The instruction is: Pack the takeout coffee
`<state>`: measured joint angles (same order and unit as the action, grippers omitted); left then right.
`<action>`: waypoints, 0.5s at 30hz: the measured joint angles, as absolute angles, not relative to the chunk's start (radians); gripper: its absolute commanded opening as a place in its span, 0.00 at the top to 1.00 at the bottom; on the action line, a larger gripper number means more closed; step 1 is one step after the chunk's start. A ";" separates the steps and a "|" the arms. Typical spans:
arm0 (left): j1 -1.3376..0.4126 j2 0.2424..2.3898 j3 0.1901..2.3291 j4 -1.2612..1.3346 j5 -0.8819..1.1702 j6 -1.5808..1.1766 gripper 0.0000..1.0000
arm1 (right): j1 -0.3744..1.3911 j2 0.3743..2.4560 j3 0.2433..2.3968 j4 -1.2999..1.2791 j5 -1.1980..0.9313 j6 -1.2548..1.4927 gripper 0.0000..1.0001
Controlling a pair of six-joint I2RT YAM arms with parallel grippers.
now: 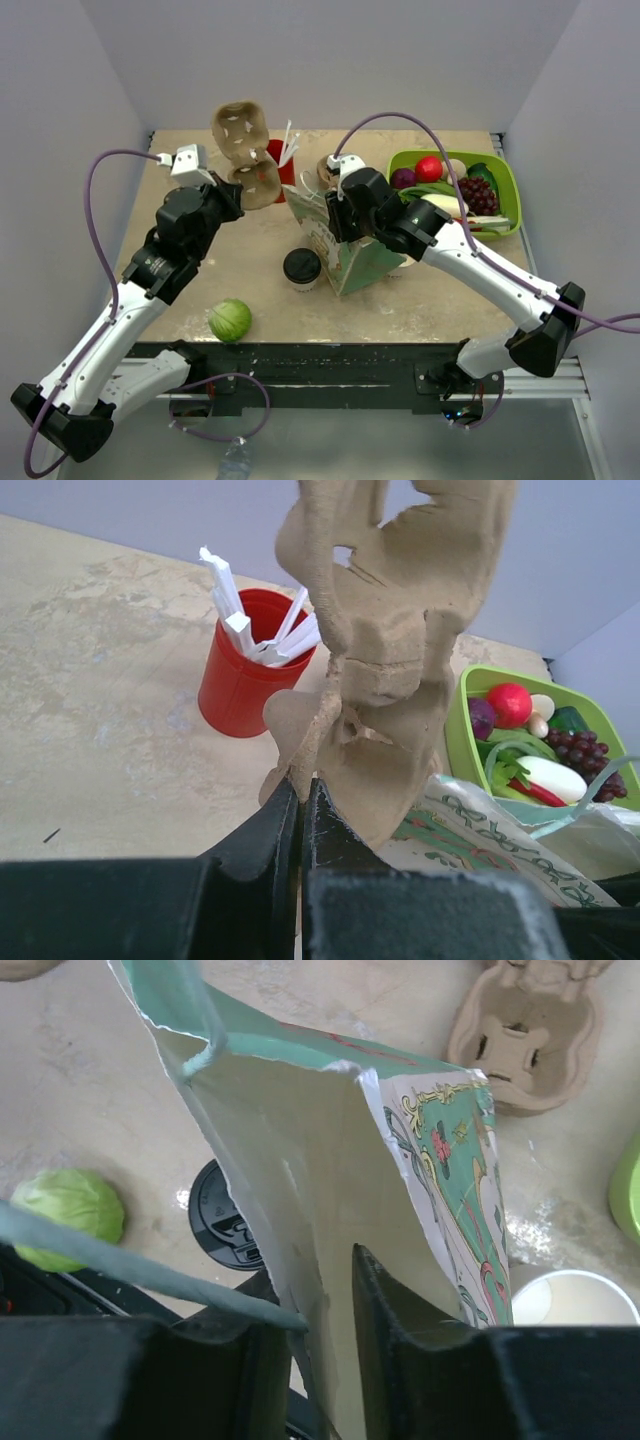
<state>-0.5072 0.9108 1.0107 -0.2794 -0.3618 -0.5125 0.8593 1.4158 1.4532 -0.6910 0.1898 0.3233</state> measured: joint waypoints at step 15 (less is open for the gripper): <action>-0.507 0.922 1.095 -0.269 -0.335 -0.512 1.00 | 0.858 1.302 1.513 -0.694 0.342 0.305 0.07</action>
